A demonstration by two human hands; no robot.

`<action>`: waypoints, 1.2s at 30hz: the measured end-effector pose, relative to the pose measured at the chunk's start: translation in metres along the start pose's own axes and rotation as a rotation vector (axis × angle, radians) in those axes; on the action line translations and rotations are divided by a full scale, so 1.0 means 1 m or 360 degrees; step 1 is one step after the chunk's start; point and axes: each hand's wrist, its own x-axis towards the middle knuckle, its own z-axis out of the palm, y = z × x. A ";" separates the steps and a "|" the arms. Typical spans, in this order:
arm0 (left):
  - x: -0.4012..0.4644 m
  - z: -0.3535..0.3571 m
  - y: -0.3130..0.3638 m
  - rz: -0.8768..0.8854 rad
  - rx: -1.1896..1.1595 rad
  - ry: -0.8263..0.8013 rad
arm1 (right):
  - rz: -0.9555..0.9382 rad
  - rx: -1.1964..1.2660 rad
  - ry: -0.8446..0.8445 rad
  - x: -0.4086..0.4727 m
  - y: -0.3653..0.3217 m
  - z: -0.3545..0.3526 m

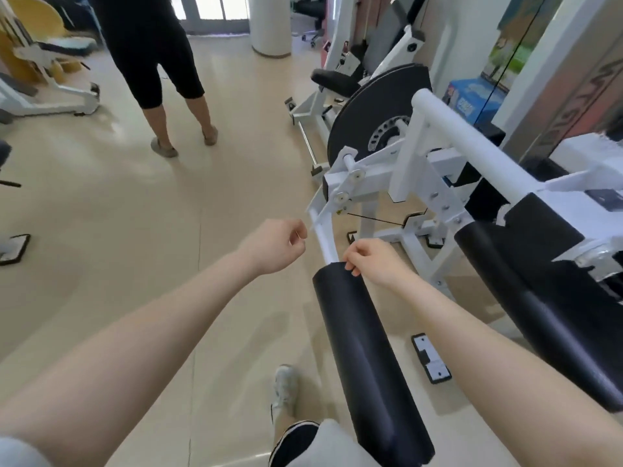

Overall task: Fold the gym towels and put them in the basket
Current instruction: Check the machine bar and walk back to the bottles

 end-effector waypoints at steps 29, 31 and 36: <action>0.276 -0.066 0.002 0.1178 0.0154 -0.0702 | 0.0782 0.0066 0.1267 0.104 -0.078 -0.040; 0.274 -0.066 0.001 0.1261 0.0183 -0.0706 | 0.0836 0.0081 0.1361 0.094 -0.083 -0.030; 0.262 -0.058 0.003 0.1498 0.0231 -0.0732 | 0.1040 0.0087 0.1527 0.066 -0.088 0.000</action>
